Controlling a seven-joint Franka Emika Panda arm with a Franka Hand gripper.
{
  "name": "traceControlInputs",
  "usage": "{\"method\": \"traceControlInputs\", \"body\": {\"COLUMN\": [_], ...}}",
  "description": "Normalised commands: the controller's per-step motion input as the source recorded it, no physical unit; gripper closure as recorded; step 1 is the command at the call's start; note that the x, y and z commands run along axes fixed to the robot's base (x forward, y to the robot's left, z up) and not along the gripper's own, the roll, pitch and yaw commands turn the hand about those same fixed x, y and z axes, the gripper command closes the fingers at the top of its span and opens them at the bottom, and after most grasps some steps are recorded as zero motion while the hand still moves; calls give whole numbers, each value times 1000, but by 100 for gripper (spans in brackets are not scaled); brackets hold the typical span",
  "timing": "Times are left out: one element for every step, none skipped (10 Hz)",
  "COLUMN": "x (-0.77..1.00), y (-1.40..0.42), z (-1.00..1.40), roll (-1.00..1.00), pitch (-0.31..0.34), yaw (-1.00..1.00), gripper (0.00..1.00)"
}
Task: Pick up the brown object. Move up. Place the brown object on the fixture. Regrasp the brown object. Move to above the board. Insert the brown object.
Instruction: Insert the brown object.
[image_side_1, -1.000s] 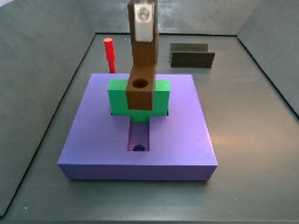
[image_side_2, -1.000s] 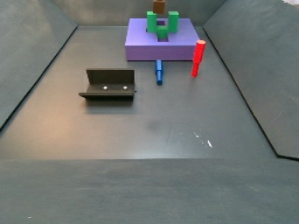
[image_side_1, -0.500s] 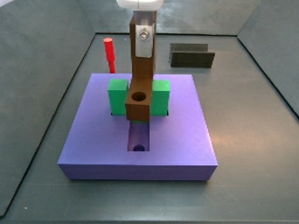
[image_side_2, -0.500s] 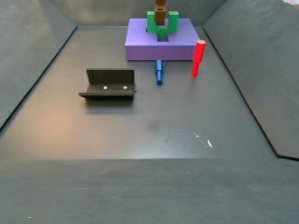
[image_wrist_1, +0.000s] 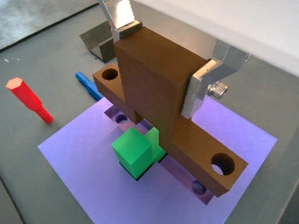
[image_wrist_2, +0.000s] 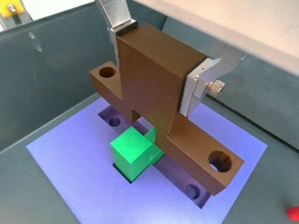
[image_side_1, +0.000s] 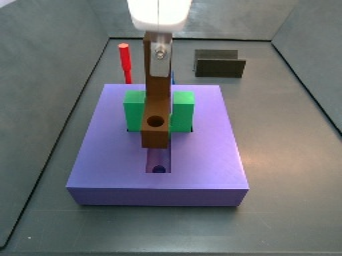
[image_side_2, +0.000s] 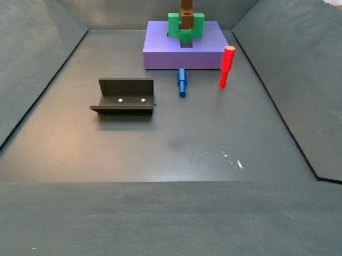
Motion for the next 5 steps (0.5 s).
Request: {"method": "traceControlInputs", "body": {"x": [49, 74, 37, 20, 43], "y": [0, 0, 0, 0, 0], "z": [-217, -251, -269, -286, -269], "roll": [139, 150, 90, 63, 33], "pitch": [90, 70, 57, 40, 19], "yaw": [11, 20, 14, 14, 43], "gripper": [100, 100, 100, 100, 100]}}
